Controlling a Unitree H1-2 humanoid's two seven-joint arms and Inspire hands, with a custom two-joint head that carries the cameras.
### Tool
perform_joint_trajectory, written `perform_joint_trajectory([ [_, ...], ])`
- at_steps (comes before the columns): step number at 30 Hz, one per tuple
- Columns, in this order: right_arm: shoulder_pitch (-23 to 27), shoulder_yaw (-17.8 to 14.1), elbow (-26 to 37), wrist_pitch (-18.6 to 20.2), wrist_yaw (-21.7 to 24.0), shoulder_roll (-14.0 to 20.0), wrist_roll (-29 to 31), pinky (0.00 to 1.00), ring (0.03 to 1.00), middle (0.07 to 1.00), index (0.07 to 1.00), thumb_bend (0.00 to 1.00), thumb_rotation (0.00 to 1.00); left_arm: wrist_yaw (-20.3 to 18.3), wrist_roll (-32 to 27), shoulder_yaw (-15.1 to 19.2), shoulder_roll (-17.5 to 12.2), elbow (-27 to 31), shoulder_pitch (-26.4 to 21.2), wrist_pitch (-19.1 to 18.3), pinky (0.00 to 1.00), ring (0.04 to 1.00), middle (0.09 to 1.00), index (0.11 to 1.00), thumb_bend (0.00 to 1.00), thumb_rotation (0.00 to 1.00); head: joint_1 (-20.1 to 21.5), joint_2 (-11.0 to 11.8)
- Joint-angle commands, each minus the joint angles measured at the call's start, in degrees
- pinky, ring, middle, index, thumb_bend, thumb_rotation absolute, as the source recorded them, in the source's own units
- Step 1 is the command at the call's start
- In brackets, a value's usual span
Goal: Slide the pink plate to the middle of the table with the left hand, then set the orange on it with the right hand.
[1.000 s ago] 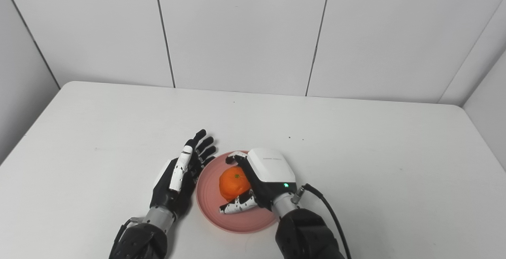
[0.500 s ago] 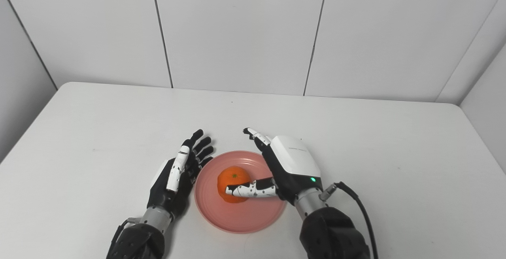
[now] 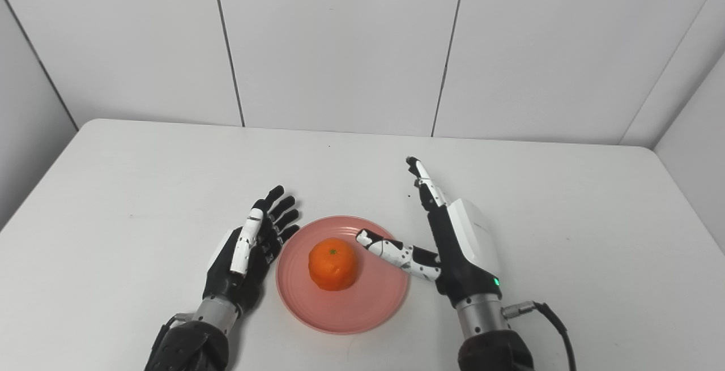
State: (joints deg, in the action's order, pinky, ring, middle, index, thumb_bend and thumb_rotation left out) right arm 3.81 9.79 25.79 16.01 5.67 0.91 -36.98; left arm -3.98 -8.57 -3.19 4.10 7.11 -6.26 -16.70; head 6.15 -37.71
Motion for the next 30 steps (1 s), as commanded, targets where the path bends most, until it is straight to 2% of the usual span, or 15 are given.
perform_joint_trajectory([
  [1,-0.31,-1.11,0.55,-3.23,-3.04,-1.68,3.15,0.83,0.898,0.94,0.965,0.85,1.0,-0.33,-0.36,0.22,-0.47,1.08,0.31,-0.54,0.94,0.933,0.942,0.939,0.41,1.0,0.04,0.16],
  [2,-0.9,-1.52,0.11,-4.02,-3.84,-2.17,4.67,0.85,0.913,0.949,0.971,0.78,1.0,-0.36,-0.39,0.3,-0.49,1.15,0.37,-0.45,0.94,0.932,0.942,0.937,0.41,1.0,0.04,0.16],
  [6,-3.41,-3.96,-2.78,-7.14,-5.93,-5.39,15.27,0.89,0.949,0.979,0.986,0.68,1.0,-0.56,0.17,0.15,-0.87,2.0,0.96,0.42,0.94,0.935,0.946,0.937,0.42,1.0,-0.06,0.12],
  [9,-4.29,-5.51,-5.33,-8.38,-6.39,-7.33,21.95,0.89,0.958,0.988,0.995,0.65,1.0,-0.98,0.31,-0.05,-1.22,2.72,1.64,1.74,0.94,0.938,0.95,0.943,0.42,1.0,-0.11,-0.11],
  [11,-4.71,-6.05,-6.75,-9.16,-6.69,-7.81,24.29,0.95,0.979,0.996,1.0,0.65,1.0,-1.1,0.54,-0.3,-1.35,3.35,2.11,2.41,0.96,0.955,0.968,0.96,0.41,1.0,-0.12,-0.1],
  [15,-5.56,-6.24,-8.82,-10.61,-7.2,-8.09,27.26,0.99,0.997,1.0,1.0,0.63,1.0,-0.78,0.96,-0.64,-1.05,4.61,3.68,4.08,0.98,0.974,0.993,0.988,0.4,1.0,0.19,0.16],
  [18,-6.01,-5.76,-8.99,-11.19,-7.76,-8.41,28.05,1.0,0.991,1.0,1.0,0.54,1.0,-0.93,0.98,-0.79,-1.07,4.76,4.66,5.92,1.0,0.997,1.0,0.999,0.41,1.0,0.23,0.3],
  [21,-6.66,-4.98,-9.04,-11.8,-8.36,-8.93,27.78,0.96,0.976,0.996,1.0,0.37,1.0,-1.03,1.31,-1.09,-1.2,4.84,5.77,7.99,1.0,1.0,1.0,1.0,0.44,0.98,0.08,0.72],
  [23,-6.96,-4.63,-9.18,-12.09,-8.84,-9.19,27.72,0.96,0.975,0.996,1.0,0.33,1.0,-1.12,1.5,-1.32,-1.22,4.89,6.21,8.66,1.0,1.0,1.0,1.0,0.43,0.98,0.01,0.91],
  [30,-7.37,-3.97,-10.39,-13.65,-9.44,-9.22,28.12,0.97,0.977,0.999,1.0,0.32,1.0,-1.03,3.65,-2.53,-1.81,4.8,7.09,10.93,1.0,1.0,1.0,1.0,0.44,0.98,0.03,0.77],
])
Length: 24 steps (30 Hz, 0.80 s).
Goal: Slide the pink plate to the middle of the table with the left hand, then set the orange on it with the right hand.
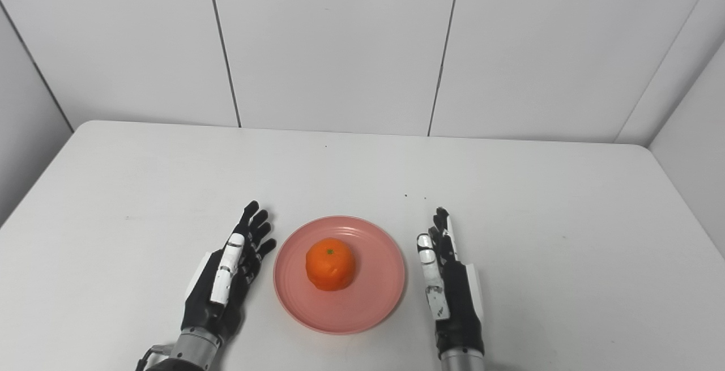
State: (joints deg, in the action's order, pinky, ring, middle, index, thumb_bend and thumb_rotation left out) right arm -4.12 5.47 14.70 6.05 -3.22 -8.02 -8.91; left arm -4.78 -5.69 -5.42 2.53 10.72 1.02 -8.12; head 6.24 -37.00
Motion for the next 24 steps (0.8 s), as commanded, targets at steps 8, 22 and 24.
perform_joint_trajectory([
  [8,0.73,0.31,-0.36,-3.02,-0.61,-0.39,0.35,0.98,0.979,0.992,0.995,0.32,1.0,-0.43,0.68,-0.16,-0.3,-0.39,-0.76,2.64,1.0,1.0,1.0,1.0,0.43,0.99,0.54,0.33],
  [22,0.35,0.78,-1.41,-3.01,0.22,-0.96,2.85,1.0,0.997,1.0,1.0,0.25,1.0,0.02,0.63,0.56,-0.02,-2.23,-1.44,4.0,1.0,1.0,1.0,1.0,0.4,1.0,0.31,0.89],
  [24,0.33,0.82,-1.47,-2.89,0.29,-0.96,3.45,1.0,1.0,1.0,1.0,0.26,1.0,-0.07,0.57,0.54,-0.05,-2.34,-1.51,4.09,1.0,1.0,1.0,1.0,0.41,1.0,0.31,0.89],
])
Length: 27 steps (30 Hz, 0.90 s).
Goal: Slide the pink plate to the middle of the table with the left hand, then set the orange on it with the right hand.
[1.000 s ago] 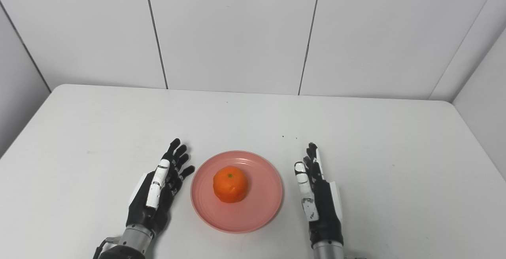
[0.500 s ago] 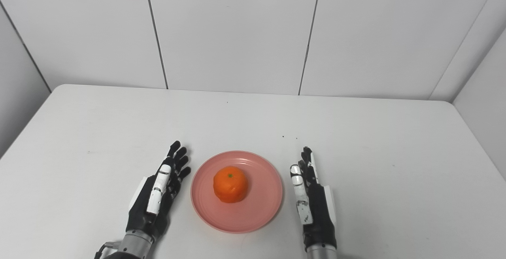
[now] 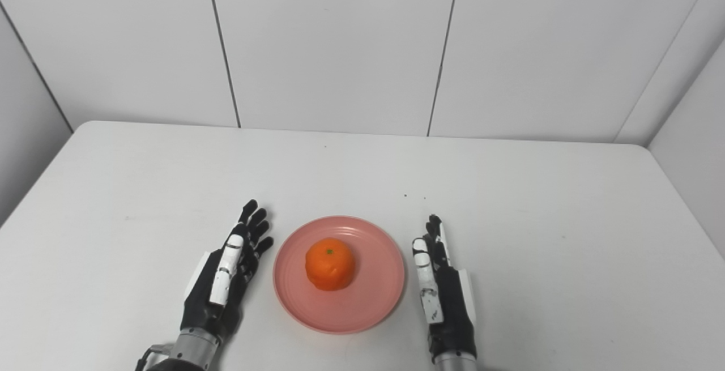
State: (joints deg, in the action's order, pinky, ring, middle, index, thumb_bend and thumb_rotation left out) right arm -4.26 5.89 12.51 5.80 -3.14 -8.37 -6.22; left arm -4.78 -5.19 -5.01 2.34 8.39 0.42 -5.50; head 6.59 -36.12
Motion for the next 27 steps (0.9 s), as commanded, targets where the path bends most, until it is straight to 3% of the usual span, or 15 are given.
perform_joint_trajectory([
  [1,0.46,0.42,0.71,-2.57,0.22,-0.61,0.94,1.0,1.0,1.0,1.0,0.26,1.0,-0.06,0.1,0.11,0.13,-0.04,-0.93,1.49,1.0,1.0,1.0,1.0,0.41,1.0,-0.04,0.02],
  [20,0.6,0.44,1.23,-1.19,-0.17,-0.87,1.24,1.0,1.0,1.0,1.0,0.23,1.0,1.15,0.37,0.45,0.86,0.73,-1.49,0.68,1.0,1.0,1.0,1.0,0.39,1.0,-1.18,0.14],
  [27,0.62,0.52,0.59,-2.35,-0.23,-0.74,1.0,1.0,0.998,1.0,1.0,0.23,1.0,1.02,0.34,0.37,0.72,0.86,-1.66,0.1,1.0,1.0,1.0,1.0,0.39,1.0,-1.42,0.49],
])
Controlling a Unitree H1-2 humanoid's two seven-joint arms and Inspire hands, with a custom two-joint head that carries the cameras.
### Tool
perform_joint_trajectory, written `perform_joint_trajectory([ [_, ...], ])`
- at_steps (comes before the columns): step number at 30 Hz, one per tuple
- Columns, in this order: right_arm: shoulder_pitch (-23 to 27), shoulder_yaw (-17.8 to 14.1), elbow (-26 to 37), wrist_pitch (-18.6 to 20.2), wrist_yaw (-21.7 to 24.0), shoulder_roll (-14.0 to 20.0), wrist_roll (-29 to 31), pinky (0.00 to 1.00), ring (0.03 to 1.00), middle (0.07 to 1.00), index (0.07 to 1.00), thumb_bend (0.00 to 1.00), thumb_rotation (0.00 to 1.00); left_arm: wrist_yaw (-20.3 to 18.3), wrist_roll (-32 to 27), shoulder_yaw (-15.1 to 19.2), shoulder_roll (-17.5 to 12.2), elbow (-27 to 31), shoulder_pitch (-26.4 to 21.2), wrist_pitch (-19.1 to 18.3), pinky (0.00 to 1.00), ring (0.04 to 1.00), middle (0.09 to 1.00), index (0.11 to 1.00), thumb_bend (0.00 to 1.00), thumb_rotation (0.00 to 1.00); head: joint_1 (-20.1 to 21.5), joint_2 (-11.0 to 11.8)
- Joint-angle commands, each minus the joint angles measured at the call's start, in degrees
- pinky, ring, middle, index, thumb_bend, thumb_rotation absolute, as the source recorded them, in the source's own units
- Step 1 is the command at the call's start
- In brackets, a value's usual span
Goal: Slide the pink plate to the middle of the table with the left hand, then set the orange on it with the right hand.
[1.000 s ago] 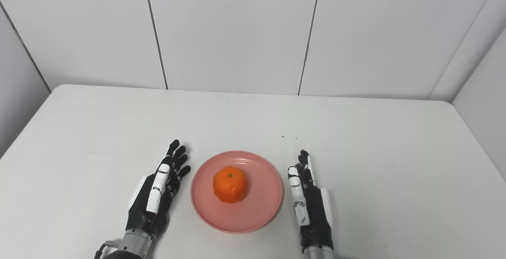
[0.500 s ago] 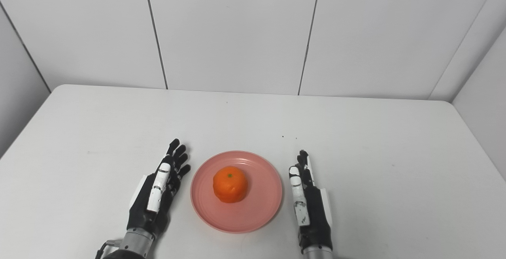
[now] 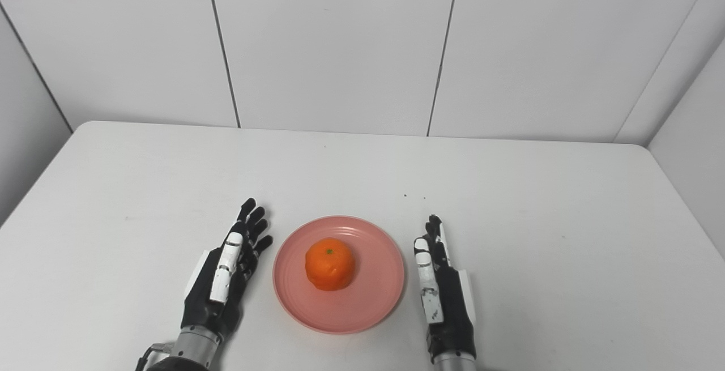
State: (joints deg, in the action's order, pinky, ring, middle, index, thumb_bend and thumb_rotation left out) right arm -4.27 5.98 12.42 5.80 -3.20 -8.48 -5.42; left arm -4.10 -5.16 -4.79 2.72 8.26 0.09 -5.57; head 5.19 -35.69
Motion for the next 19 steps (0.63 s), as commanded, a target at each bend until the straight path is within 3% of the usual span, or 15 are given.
perform_joint_trajectory([
  [1,0.64,0.41,0.44,-2.66,-0.18,-0.63,0.26,1.0,0.998,1.0,1.0,0.22,1.0,0.34,0.29,0.17,0.35,0.97,-1.32,0.13,1.0,1.0,1.0,1.0,0.39,1.0,-0.08,0.32],
  [19,0.1,0.24,-0.88,-4.65,0.29,-0.12,1.24,1.0,1.0,1.0,1.0,0.23,1.0,0.78,1.13,-0.34,0.66,-0.45,-0.58,2.15,1.0,1.0,1.0,1.0,0.41,0.97,-0.79,2.16],
])
